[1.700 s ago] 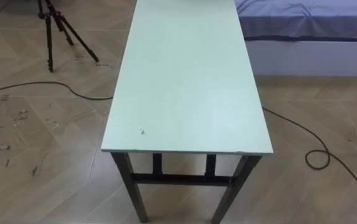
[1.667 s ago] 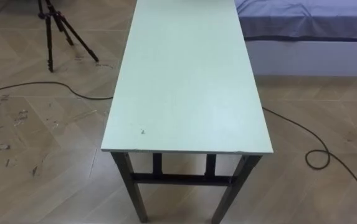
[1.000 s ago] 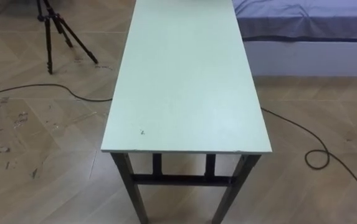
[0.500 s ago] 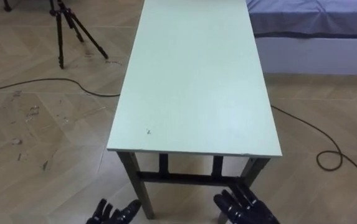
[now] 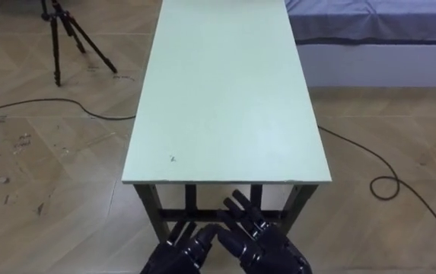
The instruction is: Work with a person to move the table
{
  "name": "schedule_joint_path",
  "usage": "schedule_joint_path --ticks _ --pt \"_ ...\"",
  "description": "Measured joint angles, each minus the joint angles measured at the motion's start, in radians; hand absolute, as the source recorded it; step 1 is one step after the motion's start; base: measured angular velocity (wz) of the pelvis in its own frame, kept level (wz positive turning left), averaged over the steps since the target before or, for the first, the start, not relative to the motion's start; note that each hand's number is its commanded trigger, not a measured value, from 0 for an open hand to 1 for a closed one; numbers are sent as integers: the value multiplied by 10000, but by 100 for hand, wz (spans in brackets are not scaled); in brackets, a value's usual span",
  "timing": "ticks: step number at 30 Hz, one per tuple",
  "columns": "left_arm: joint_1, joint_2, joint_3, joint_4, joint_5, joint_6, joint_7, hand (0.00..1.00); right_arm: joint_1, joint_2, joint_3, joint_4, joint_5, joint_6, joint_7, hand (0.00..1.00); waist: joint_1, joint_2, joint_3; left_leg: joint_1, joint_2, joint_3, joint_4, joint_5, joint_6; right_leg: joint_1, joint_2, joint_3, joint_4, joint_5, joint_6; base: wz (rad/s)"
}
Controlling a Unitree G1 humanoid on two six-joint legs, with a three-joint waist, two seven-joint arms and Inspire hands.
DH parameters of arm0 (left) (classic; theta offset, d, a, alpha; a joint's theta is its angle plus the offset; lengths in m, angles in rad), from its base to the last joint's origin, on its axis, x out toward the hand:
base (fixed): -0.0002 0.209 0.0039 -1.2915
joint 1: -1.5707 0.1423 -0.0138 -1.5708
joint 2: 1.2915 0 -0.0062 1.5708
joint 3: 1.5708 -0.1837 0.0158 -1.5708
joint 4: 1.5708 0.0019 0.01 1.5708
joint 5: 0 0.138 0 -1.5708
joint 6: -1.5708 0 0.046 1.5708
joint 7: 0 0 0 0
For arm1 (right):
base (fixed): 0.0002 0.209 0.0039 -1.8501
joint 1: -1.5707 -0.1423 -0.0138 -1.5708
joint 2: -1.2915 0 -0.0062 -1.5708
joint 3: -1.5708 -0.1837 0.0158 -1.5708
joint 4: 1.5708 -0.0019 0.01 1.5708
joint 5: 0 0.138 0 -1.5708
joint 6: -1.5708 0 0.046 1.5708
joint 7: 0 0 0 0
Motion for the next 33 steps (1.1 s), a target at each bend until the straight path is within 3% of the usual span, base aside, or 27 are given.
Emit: schedule_joint_path --ticks 8,13,16,18,22,25,27,33 --pt "-694 151 47 -277 -571 51 1 0 -175 -519 122 -663 141 222 -202 0 19 100 51 70 -3 -22 -38 0 0 47 5 38 9 0 0 -1" --pt "-800 457 74 -277 -1237 90 2 0 -451 -808 135 -671 407 322 -409 0 42 179 104 191 1 -101 -85 0 0 172 12 89 56 0 1 -3" --pt "-971 479 509 -304 -1415 224 31 0 -498 -956 93 -939 440 449 -728 0 40 191 126 178 -2 -95 -100 0 0 165 11 54 56 -2 3 5" --pt "-1389 505 920 -302 -1680 209 50 0 -704 -1066 79 -939 483 561 -955 0 73 198 134 165 -3 -94 -84 1 1 155 9 29 58 -1 4 4" --pt "-1482 596 1127 -272 -1964 381 265 0 -933 -1123 86 -939 873 704 -1353 0 120 219 133 195 -7 -83 -66 1 1 146 7 49 14 2 8 -1" --pt "-1568 595 1251 -266 -1952 609 467 0 -1128 -1123 101 -929 1352 829 -1710 0 199 276 148 228 -6 -87 -69 3 1 158 10 82 35 3 8 -3" --pt "-1740 595 1446 -190 -1911 990 737 0 -1272 -1149 70 -874 1781 917 -1942 0 281 284 145 290 15 -88 -79 3 1 184 27 80 90 5 5 -2" --pt "-2136 523 1800 8 -1939 1586 1315 0 -1685 -1087 -275 -695 2594 1496 -2651 0 360 353 192 423 70 -86 -230 12 14 266 75 22 170 22 -24 -1"
